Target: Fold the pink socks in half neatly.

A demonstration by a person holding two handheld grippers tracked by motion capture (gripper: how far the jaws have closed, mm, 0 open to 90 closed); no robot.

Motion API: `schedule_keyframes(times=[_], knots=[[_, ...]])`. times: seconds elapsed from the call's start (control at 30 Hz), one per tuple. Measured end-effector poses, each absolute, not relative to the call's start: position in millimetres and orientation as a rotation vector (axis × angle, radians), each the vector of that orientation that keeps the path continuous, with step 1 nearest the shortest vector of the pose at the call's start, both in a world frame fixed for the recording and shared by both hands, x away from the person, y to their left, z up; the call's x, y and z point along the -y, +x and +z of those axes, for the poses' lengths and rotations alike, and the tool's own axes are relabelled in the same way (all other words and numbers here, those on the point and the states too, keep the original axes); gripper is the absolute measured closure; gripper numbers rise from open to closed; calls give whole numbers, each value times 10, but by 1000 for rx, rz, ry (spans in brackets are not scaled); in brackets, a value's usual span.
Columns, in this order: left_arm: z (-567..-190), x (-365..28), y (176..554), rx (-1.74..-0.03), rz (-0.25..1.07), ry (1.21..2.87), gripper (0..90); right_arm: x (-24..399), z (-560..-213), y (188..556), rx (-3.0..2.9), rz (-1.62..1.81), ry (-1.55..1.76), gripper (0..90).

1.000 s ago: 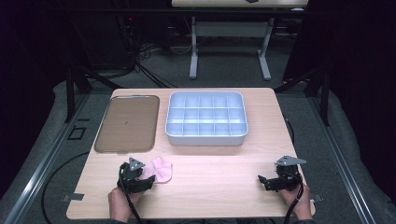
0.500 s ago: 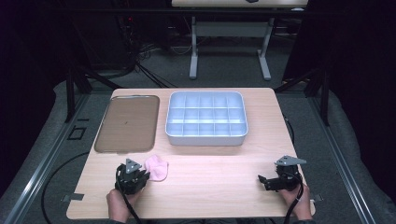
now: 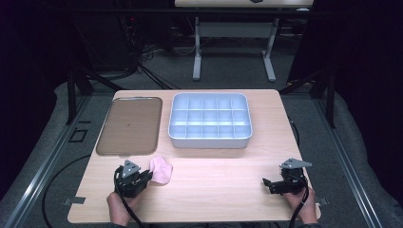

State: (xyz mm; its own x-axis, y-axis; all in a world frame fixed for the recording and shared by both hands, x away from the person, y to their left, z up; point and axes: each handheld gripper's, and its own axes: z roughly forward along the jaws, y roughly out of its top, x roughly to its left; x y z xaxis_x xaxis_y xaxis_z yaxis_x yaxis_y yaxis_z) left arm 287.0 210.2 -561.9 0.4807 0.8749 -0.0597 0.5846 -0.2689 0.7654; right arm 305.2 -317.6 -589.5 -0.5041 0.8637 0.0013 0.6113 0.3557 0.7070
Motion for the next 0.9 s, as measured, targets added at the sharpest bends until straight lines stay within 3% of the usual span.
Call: schedule_keyframes(times=[0.9], knots=[[-5102,-1608,2743,-948,507,1967,806,3177,-5895,3052,-2250,932,1295,0]])
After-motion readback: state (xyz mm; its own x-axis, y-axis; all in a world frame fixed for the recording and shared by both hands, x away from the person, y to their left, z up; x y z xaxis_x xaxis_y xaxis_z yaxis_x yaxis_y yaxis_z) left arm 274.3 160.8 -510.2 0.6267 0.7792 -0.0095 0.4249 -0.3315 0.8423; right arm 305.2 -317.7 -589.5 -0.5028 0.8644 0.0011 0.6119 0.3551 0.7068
